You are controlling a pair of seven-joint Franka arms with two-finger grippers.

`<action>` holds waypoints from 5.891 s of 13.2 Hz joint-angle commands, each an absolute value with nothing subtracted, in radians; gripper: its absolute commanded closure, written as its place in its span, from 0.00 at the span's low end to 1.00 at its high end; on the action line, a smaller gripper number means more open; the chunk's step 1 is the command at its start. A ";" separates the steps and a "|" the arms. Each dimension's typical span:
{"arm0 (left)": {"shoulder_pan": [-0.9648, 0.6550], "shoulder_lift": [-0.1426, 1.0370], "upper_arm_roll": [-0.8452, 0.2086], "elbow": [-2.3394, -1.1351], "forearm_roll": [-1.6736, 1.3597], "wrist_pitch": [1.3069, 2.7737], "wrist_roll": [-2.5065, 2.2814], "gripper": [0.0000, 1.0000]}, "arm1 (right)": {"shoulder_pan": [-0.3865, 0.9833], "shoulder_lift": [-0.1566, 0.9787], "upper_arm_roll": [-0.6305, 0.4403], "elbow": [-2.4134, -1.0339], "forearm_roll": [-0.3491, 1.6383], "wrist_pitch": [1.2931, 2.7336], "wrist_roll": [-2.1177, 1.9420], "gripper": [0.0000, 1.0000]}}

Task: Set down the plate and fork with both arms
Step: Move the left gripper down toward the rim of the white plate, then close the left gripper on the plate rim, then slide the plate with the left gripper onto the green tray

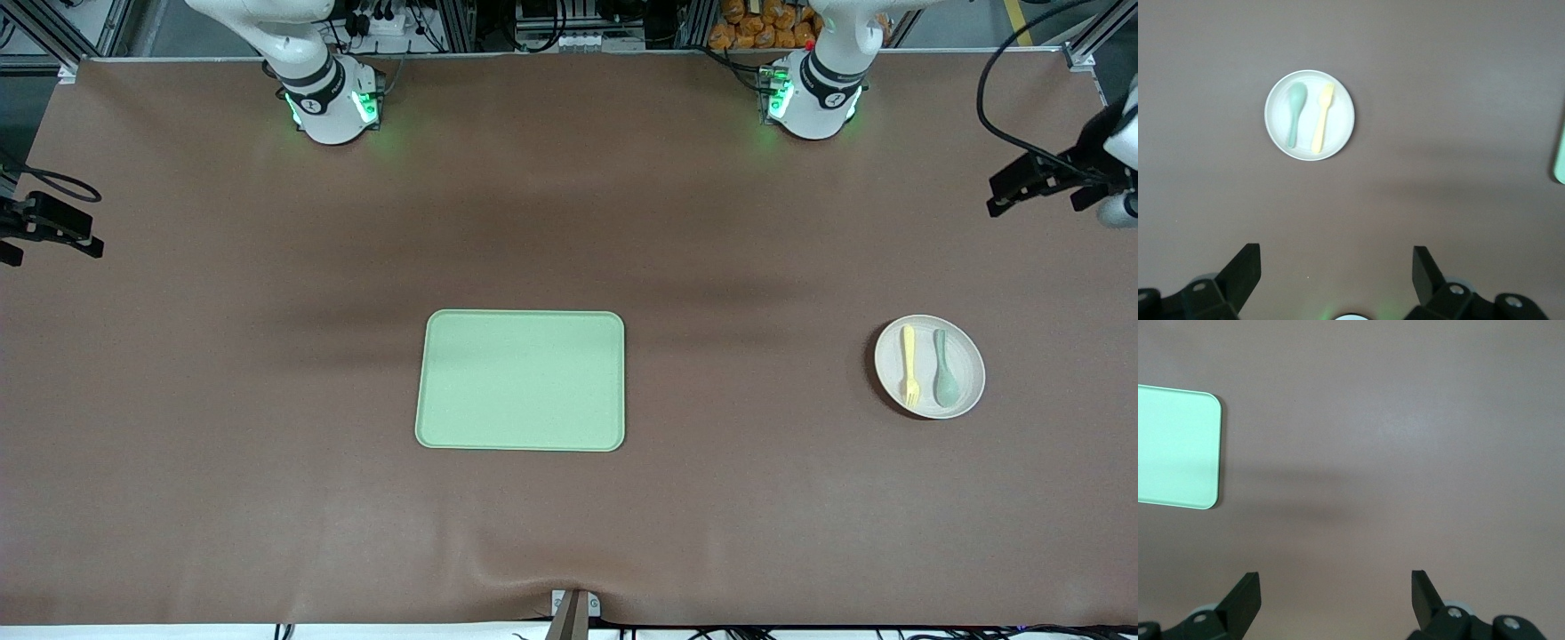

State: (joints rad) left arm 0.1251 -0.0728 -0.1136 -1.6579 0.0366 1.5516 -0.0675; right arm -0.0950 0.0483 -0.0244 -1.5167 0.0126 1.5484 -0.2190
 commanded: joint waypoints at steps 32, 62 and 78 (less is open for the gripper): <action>0.469 0.554 -0.120 -1.930 0.167 2.445 -0.017 0.50 | -0.115 0.051 -0.009 -1.508 0.005 1.543 -0.229 0.00; 0.486 0.554 -0.207 -1.763 -0.185 2.146 0.132 1.00 | -0.117 0.051 -0.009 -1.508 0.005 1.543 -0.229 0.00; 0.326 0.529 -0.488 -1.671 -0.301 2.111 -0.049 1.00 | -0.117 0.051 -0.009 -1.508 0.005 1.543 -0.229 0.00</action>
State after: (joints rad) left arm 0.3791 0.5422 -0.4953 -1.6846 -0.2954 2.1347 0.0031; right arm -0.0954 0.0487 -0.0245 -1.5167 0.0126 1.5489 -0.2190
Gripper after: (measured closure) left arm 0.947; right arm 0.000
